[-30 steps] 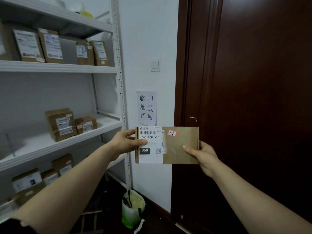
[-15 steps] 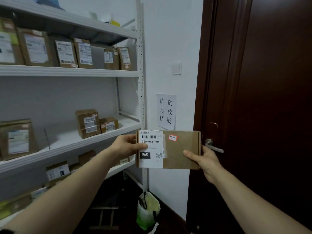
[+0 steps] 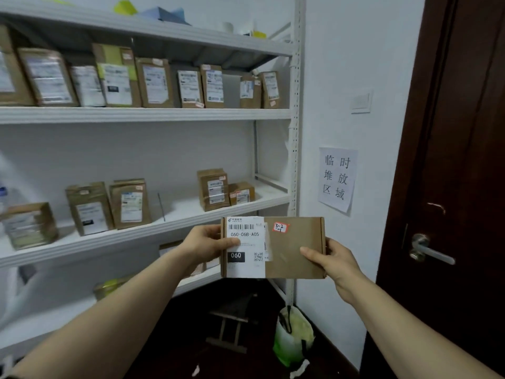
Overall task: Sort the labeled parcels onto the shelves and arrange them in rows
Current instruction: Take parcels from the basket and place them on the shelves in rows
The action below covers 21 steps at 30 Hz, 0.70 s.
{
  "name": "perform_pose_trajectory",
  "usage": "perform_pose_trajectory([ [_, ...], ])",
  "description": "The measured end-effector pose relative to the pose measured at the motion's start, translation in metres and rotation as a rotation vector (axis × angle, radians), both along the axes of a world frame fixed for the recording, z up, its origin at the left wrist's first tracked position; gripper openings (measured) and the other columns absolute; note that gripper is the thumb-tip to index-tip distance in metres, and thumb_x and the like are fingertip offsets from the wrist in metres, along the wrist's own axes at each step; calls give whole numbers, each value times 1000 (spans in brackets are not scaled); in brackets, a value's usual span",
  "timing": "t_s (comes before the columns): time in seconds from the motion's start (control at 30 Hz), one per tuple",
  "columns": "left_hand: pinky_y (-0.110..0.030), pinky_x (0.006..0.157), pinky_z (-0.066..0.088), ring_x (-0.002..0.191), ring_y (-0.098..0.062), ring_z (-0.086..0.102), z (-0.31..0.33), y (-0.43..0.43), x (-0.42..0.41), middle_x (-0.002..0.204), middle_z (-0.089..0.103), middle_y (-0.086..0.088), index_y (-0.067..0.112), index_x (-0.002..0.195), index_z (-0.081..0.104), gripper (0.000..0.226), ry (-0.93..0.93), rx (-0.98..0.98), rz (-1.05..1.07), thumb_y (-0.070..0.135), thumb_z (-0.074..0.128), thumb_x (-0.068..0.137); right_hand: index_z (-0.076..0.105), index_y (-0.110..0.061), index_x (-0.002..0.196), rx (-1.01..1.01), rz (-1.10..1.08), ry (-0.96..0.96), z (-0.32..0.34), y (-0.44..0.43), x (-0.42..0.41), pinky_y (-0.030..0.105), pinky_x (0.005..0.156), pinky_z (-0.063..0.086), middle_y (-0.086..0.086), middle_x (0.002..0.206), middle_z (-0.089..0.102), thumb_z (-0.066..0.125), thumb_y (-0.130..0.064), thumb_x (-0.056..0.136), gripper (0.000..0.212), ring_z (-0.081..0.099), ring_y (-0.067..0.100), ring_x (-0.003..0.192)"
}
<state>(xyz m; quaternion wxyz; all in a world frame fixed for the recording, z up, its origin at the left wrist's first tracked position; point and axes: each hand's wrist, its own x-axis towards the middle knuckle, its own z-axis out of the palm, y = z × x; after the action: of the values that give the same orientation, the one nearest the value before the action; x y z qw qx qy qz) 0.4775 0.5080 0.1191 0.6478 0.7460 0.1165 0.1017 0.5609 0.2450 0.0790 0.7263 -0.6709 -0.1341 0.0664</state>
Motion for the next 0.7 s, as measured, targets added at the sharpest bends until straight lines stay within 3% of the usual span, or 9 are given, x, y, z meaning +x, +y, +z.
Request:
perform_pose_trajectory([
  [0.2,-38,92,53,97,-25,70,-10,73,-27,102,73,-9,6,110,69,32,-5,1,78,9,75,79,56,-9,125,-56,58,11,1,78,-7,23,60,46,4,104,67,78,-15,77,53,63,16,88],
  [0.4,-36,90,54,94,-26,69,-12,168,-54,104,72,-11,5,109,69,30,-19,-1,170,4,73,80,59,-6,108,-105,121,16,3,187,-14,23,61,51,4,90,67,79,-7,74,40,63,15,78],
  [0.57,-35,90,54,95,-24,69,-20,246,-76,105,72,-11,6,109,68,28,-15,-26,212,2,71,81,61,-12,100,-139,182,4,-7,274,-16,33,76,52,5,92,68,80,-7,71,36,64,18,82],
  [0.7,-33,88,55,93,-22,69,-31,296,-94,103,72,-10,7,105,70,23,7,-20,260,2,70,82,62,-17,108,-157,241,27,-18,335,-15,41,91,51,4,103,69,80,-27,73,41,64,21,97],
])
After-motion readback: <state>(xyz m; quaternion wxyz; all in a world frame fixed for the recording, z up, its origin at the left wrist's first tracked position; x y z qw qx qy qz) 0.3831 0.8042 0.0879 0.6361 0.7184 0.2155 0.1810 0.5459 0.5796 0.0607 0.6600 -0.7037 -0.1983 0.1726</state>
